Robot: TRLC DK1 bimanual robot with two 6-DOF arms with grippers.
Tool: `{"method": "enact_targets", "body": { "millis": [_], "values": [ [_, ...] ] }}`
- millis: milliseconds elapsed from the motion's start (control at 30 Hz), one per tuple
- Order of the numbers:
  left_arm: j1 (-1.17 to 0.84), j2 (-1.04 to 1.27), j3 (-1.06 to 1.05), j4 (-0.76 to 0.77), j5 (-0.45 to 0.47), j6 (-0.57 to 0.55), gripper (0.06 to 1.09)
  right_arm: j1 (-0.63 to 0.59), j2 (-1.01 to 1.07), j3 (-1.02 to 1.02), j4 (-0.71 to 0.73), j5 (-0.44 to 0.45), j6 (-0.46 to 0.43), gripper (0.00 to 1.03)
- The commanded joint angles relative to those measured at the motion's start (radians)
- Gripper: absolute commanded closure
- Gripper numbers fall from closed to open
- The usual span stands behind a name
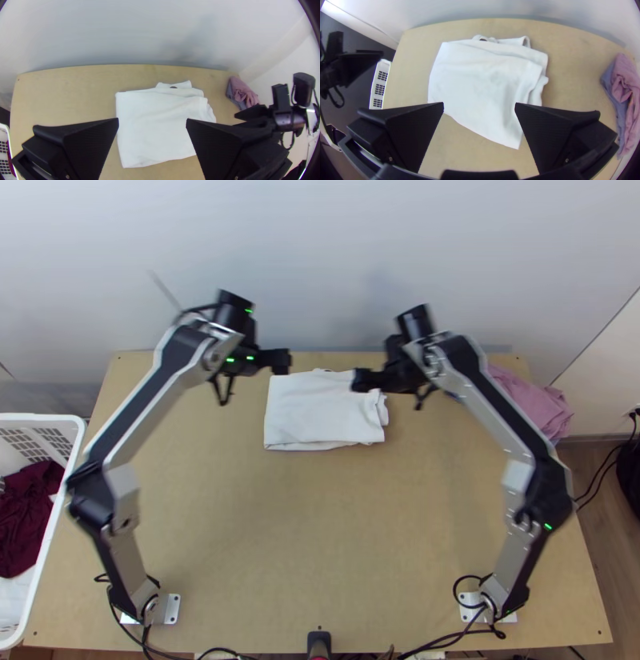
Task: Fold the t-shirt
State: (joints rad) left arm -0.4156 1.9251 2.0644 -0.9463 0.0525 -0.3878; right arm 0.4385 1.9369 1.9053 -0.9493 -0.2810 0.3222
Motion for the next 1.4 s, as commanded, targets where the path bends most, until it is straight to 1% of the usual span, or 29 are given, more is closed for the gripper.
{"method": "enact_targets", "body": {
  "millis": [0, 67, 133, 167, 300, 400, 433, 533, 667, 767, 833, 1000, 1267, 1367],
  "values": [
    [0.083, -0.199, -0.124, -0.048, 0.001, 0.000, 0.10, 0.117, 0.204, 0.067, 0.047, 0.000, 0.011, 0.04],
    [0.097, -0.244, -0.161, -0.049, 0.000, -0.010, 0.10, 0.155, 0.208, 0.047, 0.069, 0.020, 0.009, 0.04],
    [0.110, -0.287, -0.198, -0.066, -0.003, -0.020, 0.10, 0.210, 0.185, 0.032, 0.086, 0.098, 0.000, 0.04],
    [0.118, -0.310, -0.222, -0.071, -0.005, -0.025, 0.10, 0.241, 0.172, 0.026, 0.089, 0.144, -0.023, 0.04],
    [0.156, -0.400, -0.340, -0.072, -0.006, -0.033, 0.10, 0.365, 0.122, -0.028, 0.089, 0.365, -0.181, 0.04],
    [0.172, -0.456, -0.394, -0.074, -0.010, -0.034, 0.10, 0.437, 0.080, -0.114, 0.095, 0.543, -0.301, 0.04],
    [0.176, -0.469, -0.403, -0.075, -0.010, -0.034, 0.10, 0.453, 0.062, -0.155, 0.110, 0.580, -0.342, 0.04],
    [0.195, -0.491, -0.414, -0.091, -0.010, -0.036, 0.10, 0.460, -0.001, -0.267, 0.176, 0.612, -0.457, 0.04],
    [0.207, -0.509, -0.434, -0.094, -0.010, -0.048, 0.10, 0.473, -0.065, -0.364, 0.225, 0.652, -0.606, 0.04],
    [0.205, -0.518, -0.454, -0.097, -0.010, -0.060, 0.10, 0.482, -0.101, -0.466, 0.330, 0.697, -0.739, 0.04],
    [0.201, -0.518, -0.458, -0.097, -0.010, -0.069, 0.10, 0.485, -0.102, -0.512, 0.380, 0.712, -0.799, 0.04],
    [0.199, -0.515, -0.455, -0.097, -0.013, -0.079, 0.10, 0.485, -0.061, -0.578, 0.509, 0.730, -0.884, 0.04],
    [0.207, -0.509, -0.458, -0.097, -0.016, -0.077, 0.10, 0.483, 0.008, -0.578, 0.606, 0.744, -0.923, 0.03],
    [0.209, -0.508, -0.463, -0.097, -0.016, -0.079, 0.10, 0.473, 0.040, -0.574, 0.650, 0.756, -0.962, 0.04]
  ]
}}
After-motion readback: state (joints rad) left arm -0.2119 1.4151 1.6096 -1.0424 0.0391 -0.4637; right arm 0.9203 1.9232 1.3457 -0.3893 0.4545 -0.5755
